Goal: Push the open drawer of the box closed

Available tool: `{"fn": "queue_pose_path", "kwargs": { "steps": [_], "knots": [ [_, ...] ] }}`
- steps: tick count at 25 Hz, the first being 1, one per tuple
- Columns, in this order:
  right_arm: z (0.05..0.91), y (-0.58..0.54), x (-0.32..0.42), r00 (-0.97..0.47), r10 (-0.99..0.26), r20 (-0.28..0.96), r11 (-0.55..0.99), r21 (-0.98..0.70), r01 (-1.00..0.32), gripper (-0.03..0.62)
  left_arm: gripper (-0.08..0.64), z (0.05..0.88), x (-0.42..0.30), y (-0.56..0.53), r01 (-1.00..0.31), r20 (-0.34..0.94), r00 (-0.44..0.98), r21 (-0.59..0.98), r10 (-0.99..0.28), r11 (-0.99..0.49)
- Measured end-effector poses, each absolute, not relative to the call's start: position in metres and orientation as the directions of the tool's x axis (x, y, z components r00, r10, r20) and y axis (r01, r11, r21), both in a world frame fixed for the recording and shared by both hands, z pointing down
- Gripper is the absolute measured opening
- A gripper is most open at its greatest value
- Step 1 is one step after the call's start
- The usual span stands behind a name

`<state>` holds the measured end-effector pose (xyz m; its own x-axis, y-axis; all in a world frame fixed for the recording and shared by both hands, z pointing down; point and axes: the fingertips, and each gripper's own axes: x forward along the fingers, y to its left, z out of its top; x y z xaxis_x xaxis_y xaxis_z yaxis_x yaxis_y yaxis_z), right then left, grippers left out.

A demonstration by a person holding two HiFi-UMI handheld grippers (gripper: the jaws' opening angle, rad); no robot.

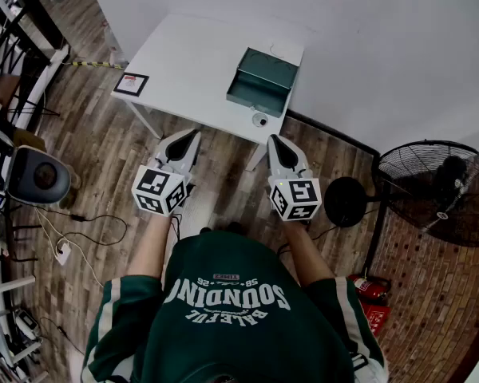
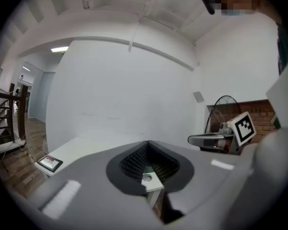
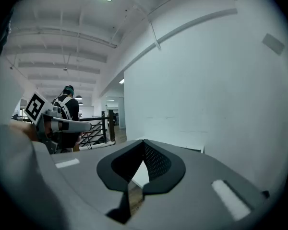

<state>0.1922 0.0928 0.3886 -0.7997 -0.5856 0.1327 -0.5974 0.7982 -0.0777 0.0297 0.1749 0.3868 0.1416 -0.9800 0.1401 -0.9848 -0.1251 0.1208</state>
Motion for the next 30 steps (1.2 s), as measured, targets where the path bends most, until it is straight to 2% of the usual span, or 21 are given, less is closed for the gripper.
{"fn": "queue_pose_path", "kwargs": {
  "steps": [10, 18, 30],
  "knots": [
    [0.388, 0.094, 0.194, -0.840, -0.538, 0.072, 0.835, -0.093, -0.542, 0.002, 0.052, 0.393, 0.034, 0.168, -0.986, 0.153, 0.133, 0.123, -0.979, -0.115],
    [0.399, 0.089, 0.196, -0.848, -0.522, 0.097, 0.842, -0.099, -0.530, 0.002, 0.052, 0.400, 0.042, 0.166, -0.988, 0.170, 0.114, 0.125, -0.979, -0.093],
    [0.396, 0.065, 0.180, -0.847, -0.530, 0.041, 0.844, -0.078, -0.531, 0.002, 0.052, 0.414, 0.024, 0.141, -0.986, 0.176, 0.110, 0.147, -0.978, -0.085]
  ]
}}
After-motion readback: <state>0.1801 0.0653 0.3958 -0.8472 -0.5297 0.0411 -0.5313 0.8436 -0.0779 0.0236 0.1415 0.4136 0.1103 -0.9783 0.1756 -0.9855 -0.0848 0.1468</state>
